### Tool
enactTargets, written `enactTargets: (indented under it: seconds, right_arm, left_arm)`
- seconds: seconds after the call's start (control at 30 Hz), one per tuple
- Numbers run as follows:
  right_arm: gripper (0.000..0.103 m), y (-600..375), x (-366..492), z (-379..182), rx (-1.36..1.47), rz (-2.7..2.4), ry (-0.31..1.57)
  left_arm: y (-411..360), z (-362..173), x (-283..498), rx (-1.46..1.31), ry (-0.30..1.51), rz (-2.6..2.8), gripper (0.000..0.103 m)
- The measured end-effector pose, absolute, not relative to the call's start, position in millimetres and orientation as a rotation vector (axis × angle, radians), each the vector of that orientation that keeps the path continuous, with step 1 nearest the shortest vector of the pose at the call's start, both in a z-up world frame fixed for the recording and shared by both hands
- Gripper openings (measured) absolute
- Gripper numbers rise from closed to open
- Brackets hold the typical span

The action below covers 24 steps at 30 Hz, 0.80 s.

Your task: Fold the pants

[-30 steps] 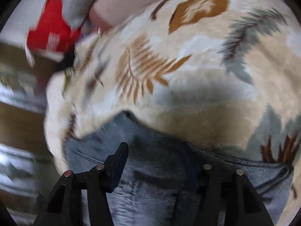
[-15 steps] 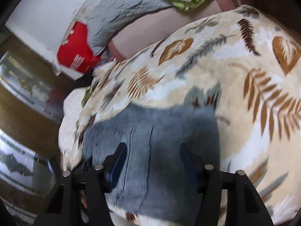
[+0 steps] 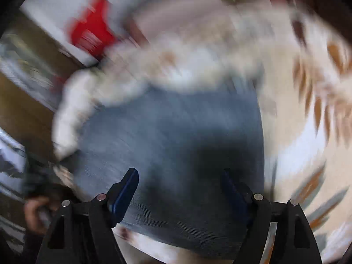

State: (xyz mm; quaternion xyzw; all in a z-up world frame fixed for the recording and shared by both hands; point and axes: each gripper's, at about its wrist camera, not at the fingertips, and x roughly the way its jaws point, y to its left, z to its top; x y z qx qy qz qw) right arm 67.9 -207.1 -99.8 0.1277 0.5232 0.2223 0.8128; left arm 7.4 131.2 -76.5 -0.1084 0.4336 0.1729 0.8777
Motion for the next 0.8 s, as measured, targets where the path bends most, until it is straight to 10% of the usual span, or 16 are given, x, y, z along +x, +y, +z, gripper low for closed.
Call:
enactTargets:
  seconds: [0.53,0.8]
  right_arm:
    - [0.079,-152,50,-28,0.268,0.53,0.966]
    - [0.081,-47,114,-65,0.351,0.679,1.247]
  left_arm:
    - [164,-80,-30,-0.392,0.852,0.317,0.091]
    - [184,-87,-34,-0.49,0.884,0.335,0.091]
